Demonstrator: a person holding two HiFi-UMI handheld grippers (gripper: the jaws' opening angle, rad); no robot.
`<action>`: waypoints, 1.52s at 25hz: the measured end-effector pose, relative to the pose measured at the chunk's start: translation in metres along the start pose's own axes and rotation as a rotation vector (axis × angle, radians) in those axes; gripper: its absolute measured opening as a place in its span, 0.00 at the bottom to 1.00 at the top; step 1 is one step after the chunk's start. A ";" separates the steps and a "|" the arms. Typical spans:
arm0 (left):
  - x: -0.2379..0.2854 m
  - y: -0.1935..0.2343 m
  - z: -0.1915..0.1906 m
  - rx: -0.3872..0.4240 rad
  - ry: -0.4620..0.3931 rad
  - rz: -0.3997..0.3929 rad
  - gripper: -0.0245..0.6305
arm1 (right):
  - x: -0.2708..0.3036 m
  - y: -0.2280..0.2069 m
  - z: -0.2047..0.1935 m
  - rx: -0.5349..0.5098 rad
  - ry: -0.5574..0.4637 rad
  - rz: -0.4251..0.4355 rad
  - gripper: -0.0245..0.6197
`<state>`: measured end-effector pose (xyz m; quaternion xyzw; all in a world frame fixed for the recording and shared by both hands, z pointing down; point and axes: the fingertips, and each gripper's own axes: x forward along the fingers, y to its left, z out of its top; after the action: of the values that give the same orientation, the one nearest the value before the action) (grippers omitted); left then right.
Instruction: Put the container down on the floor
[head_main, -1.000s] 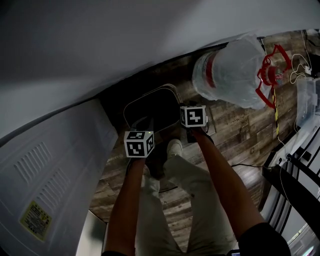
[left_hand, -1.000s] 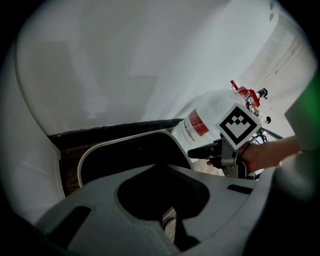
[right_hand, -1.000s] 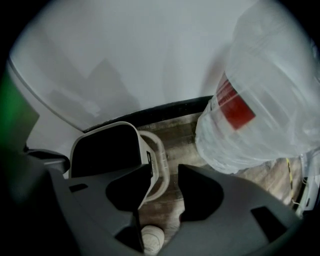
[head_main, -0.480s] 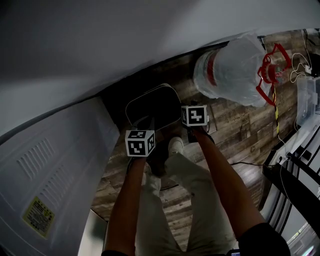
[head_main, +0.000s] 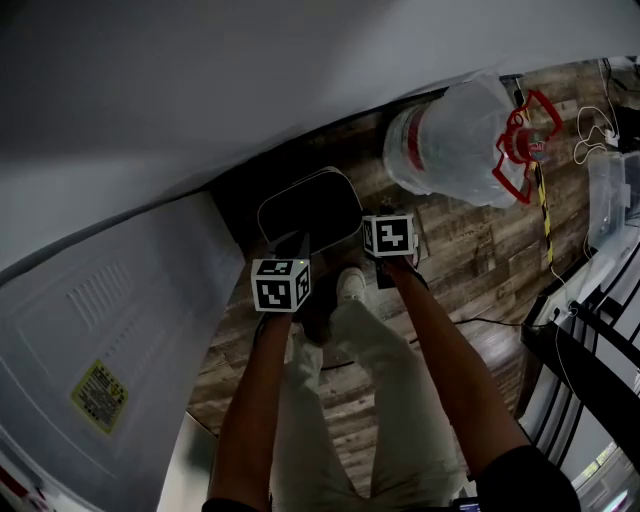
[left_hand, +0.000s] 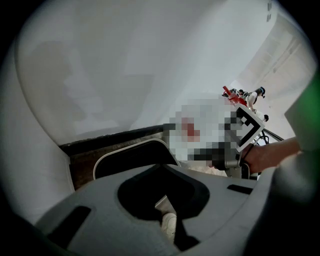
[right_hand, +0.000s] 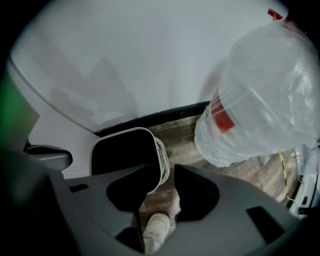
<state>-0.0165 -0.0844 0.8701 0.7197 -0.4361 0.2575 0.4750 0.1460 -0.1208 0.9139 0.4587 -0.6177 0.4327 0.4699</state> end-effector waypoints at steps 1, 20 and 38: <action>-0.006 -0.003 0.002 0.002 0.003 0.000 0.06 | -0.007 0.001 0.001 0.003 -0.004 0.002 0.27; -0.099 -0.046 0.028 -0.010 0.030 0.021 0.06 | -0.116 0.017 -0.006 0.018 -0.005 0.038 0.10; -0.174 -0.109 0.066 -0.010 -0.031 -0.042 0.06 | -0.216 0.051 -0.002 -0.092 -0.076 0.059 0.09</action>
<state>-0.0086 -0.0598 0.6559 0.7300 -0.4297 0.2341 0.4771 0.1262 -0.0742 0.6981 0.4345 -0.6675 0.3997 0.4537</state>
